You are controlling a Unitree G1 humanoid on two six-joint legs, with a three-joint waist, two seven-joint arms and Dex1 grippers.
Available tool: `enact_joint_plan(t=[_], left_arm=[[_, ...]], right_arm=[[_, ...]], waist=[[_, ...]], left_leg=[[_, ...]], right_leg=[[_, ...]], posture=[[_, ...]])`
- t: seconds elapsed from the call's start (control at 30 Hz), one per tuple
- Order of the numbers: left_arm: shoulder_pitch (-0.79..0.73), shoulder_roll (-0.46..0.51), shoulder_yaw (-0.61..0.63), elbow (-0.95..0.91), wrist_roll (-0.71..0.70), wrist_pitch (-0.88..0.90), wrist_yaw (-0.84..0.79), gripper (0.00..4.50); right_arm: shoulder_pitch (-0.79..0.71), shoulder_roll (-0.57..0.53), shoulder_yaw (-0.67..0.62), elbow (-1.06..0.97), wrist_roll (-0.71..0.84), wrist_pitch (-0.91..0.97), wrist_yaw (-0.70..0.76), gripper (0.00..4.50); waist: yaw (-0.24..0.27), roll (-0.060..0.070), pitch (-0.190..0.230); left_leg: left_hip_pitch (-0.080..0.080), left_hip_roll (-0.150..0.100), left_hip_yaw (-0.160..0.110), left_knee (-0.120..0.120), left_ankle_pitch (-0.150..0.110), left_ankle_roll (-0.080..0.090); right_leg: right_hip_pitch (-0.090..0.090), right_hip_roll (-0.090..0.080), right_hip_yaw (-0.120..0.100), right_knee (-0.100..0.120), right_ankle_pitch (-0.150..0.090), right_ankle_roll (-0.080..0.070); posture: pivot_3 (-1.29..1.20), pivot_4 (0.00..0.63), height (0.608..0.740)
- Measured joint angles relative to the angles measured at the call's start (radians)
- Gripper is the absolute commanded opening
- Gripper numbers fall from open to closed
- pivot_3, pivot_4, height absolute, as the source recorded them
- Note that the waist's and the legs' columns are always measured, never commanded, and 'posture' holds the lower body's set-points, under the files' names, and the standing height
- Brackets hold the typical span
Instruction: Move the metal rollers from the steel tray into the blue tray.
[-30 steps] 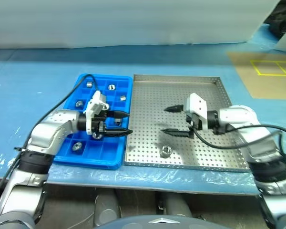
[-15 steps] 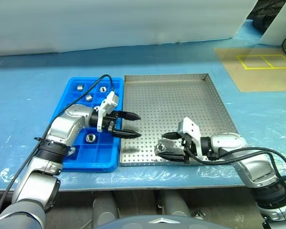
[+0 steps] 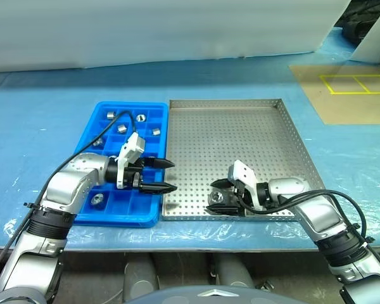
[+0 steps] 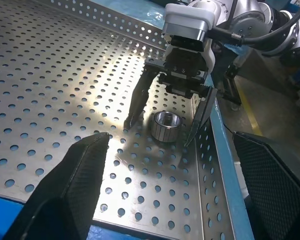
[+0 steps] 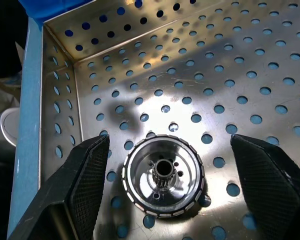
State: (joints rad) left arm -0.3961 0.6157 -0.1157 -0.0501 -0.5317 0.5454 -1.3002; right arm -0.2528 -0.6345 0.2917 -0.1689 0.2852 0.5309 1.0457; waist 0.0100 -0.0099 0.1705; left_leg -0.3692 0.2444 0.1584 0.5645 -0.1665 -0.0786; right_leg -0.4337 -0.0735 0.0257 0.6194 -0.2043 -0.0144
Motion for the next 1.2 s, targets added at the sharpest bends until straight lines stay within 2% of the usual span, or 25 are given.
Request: enact_joint_plan(t=[0.1, 0.13, 0.17, 0.27, 0.63, 0.83, 1.0, 1.2], left_arm=[[0.011, 0.003, 0.002, -0.007, -0.001, 0.007, 0.008, 4.23], [0.015, 0.005, 0.003, -0.008, -0.001, 0.008, 0.009, 4.23], [0.018, 0.007, 0.004, -0.011, -0.002, 0.008, 0.013, 4.23], [0.020, 0.007, 0.004, -0.023, -0.005, 0.009, 0.018, 4.23], [0.038, 0.007, 0.004, -0.033, -0.016, 0.008, 0.028, 4.23], [0.026, 0.021, 0.037, -0.033, -0.029, 0.010, 0.037, 4.23], [0.043, 0.081, 0.085, -0.046, -0.033, 0.010, 0.054, 4.23], [0.092, 0.188, 0.257, -0.081, -0.052, 0.021, 0.112, 4.23]], right_arm=[[0.001, 0.002, 0.007, 0.003, -0.001, -0.001, 0.009, 2.62], [0.001, 0.004, 0.008, 0.003, -0.004, -0.003, 0.008, 2.38], [0.001, 0.007, 0.009, 0.003, -0.011, -0.005, 0.006, 2.38], [0.005, 0.008, 0.011, 0.004, -0.015, -0.014, 0.009, 1.68], [-0.004, 0.011, 0.006, 0.002, -0.013, -0.011, -0.008, 1.66], [-0.211, 0.068, -0.044, 0.057, 0.030, 0.045, -0.010, 1.66], [-0.360, 0.165, -0.034, 0.097, 0.065, 0.060, 0.030, 1.66], [-0.444, 0.234, 0.054, 0.192, 0.066, 0.012, 0.146, 1.66]], waist=[[0.005, 0.000, 0.000], [0.006, 0.000, 0.000], [0.006, 0.000, 0.000], [0.008, 0.000, 0.000], [0.008, 0.000, 0.000], [0.007, 0.000, 0.000], [0.011, 0.000, 0.000], [0.043, -0.001, 0.000]], left_leg=[[0.000, 0.000, 0.000, -0.001, 0.000, 0.000], [0.000, 0.000, 0.000, -0.001, 0.000, 0.000], [0.000, 0.000, 0.000, -0.001, 0.000, 0.000], [0.000, 0.000, 0.000, -0.001, 0.000, 0.000], [0.000, 0.000, 0.000, -0.001, 0.000, 0.000], [0.000, 0.000, 0.000, -0.002, 0.001, -0.001], [-0.003, 0.000, 0.000, -0.003, 0.001, -0.001], [-0.005, 0.000, -0.002, -0.003, 0.001, -0.001]], right_leg=[[0.000, 0.000, 0.000, 0.000, 0.000, 0.000], [0.000, 0.000, 0.000, 0.000, 0.000, 0.000], [0.000, 0.000, 0.000, 0.000, 0.000, 0.000], [0.000, 0.000, 0.000, -0.001, 0.000, 0.000], [0.000, 0.000, 0.000, -0.001, 0.000, 0.000], [-0.004, 0.000, 0.001, 0.003, 0.000, 0.000], [-0.005, 0.000, -0.001, 0.001, 0.000, 0.000], [-0.005, 0.000, -0.004, 0.000, 0.000, 0.000]], posture=[[-0.17, 0.150, 0.740], [-0.17, 0.150, 0.740], [-0.17, 0.150, 0.740], [-0.17, 0.150, 0.740], [-0.16, 0.150, 0.740], [-0.09, 0.150, 0.740], [0.01, 0.150, 0.740], [0.18, 0.150, 0.740]])
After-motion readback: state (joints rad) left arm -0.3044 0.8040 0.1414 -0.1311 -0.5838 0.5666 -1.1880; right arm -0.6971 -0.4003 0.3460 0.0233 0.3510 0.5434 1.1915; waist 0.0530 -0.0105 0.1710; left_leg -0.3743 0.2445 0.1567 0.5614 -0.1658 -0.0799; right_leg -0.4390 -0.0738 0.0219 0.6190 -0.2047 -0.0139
